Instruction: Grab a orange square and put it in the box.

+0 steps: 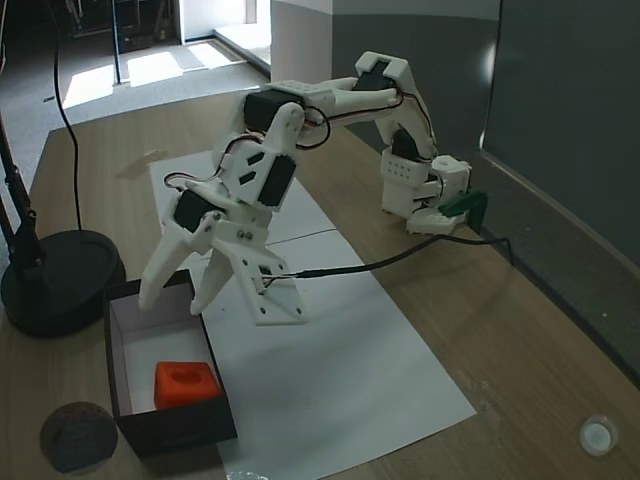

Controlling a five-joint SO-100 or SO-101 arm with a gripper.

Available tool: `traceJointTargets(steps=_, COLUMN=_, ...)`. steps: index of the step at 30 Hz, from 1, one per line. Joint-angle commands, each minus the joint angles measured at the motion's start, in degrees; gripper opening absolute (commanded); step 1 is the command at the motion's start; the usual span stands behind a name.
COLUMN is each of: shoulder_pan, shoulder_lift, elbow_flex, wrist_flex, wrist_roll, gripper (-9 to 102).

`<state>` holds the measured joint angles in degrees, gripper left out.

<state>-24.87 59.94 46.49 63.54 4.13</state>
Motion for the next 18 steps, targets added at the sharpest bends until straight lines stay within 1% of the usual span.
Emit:
traceJointTargets(steps=1, shoulder_pan=2.5, shoulder_lift=14.2, elbow_flex=-5.3, wrist_flex=7.0, wrist_roll=-6.2, gripper=3)
traceJointTargets(steps=2, shoulder_pan=4.0, shoulder_lift=17.5, elbow_flex=-5.6, wrist_flex=10.1, wrist_roll=-6.9, gripper=3)
traceJointTargets(steps=4, shoulder_pan=7.1, shoulder_lift=24.9, elbow_flex=-6.1, wrist_flex=15.1, wrist_roll=-6.8, gripper=-1)
traceJointTargets(steps=6, shoulder_pan=9.7, shoulder_lift=33.0, elbow_flex=-6.1, wrist_flex=19.5, wrist_roll=-6.8, gripper=0)
traceJointTargets(steps=13, shoulder_pan=19.9, shoulder_lift=61.2, elbow_flex=-5.4, wrist_flex=32.0, wrist_roll=-6.8, gripper=0)
traceJointTargets(steps=15, shoulder_pan=24.5, shoulder_lift=68.3, elbow_flex=-5.4, wrist_flex=34.8, wrist_roll=-6.8, gripper=0)
traceJointTargets(steps=18, shoulder_pan=32.4, shoulder_lift=78.8, elbow_flex=-1.8, wrist_flex=35.3, wrist_roll=-6.9, gripper=0)
